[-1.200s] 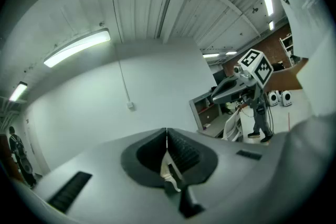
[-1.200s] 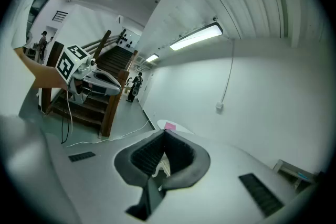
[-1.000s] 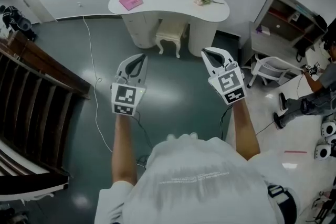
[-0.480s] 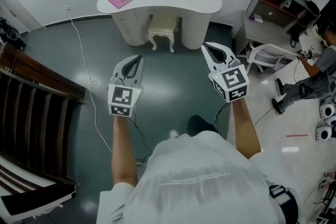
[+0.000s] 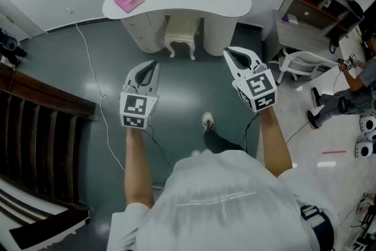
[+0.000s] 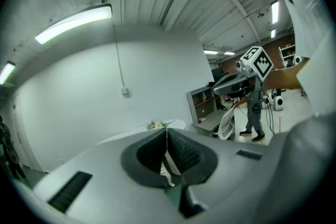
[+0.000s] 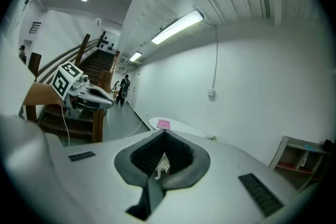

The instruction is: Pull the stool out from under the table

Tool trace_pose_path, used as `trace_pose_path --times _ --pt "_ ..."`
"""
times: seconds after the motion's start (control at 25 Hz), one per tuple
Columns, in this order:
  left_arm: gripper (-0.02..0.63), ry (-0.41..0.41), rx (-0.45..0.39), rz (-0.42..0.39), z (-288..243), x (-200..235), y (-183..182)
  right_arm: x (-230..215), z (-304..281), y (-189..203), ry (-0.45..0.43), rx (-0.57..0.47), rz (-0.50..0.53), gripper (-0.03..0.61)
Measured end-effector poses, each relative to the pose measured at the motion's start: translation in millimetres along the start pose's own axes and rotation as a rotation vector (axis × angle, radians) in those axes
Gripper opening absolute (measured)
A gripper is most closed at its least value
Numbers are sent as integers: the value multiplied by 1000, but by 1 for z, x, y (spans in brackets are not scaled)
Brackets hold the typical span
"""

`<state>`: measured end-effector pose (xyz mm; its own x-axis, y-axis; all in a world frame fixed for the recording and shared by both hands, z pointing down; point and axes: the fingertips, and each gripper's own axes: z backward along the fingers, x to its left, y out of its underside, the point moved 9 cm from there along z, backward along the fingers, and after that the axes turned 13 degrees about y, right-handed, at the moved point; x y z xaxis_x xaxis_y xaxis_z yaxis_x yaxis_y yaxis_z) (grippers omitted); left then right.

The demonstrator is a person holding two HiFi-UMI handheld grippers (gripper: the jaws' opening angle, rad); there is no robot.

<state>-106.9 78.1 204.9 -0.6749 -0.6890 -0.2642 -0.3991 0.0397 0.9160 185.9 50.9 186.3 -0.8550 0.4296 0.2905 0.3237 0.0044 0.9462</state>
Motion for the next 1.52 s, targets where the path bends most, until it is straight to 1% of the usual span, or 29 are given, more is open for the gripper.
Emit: trace_pose_path --times 0.24,0.44,0.64,0.88,1.04,1.16,1.32,1.52 --pt "17 -35 27 16 -54 57 -7 -32 -76 9 -30 21 4 15" --pt "17 -58 60 27 -94 94 -10 -53 -126 15 -44 29 -10 15" --pt "17 -51 72 41 -134 121 -8 -75 -172 23 -64 55 -29 15" --pt "17 -48 107 86 -172 151 3 -96 -223 26 -106 71 -31 15" --pt "17 -34 148 83 -198 175 10 -104 -258 29 -90 80 -42 15" --pt "17 -20 163 97 -218 200 22 -101 -290 37 -96 110 -72 16" --pt "17 24 184 132 -252 236 55 -93 -340 51 -115 137 -90 17" --pt "17 91 200 153 -294 298 96 -80 -406 68 -106 195 -103 17"
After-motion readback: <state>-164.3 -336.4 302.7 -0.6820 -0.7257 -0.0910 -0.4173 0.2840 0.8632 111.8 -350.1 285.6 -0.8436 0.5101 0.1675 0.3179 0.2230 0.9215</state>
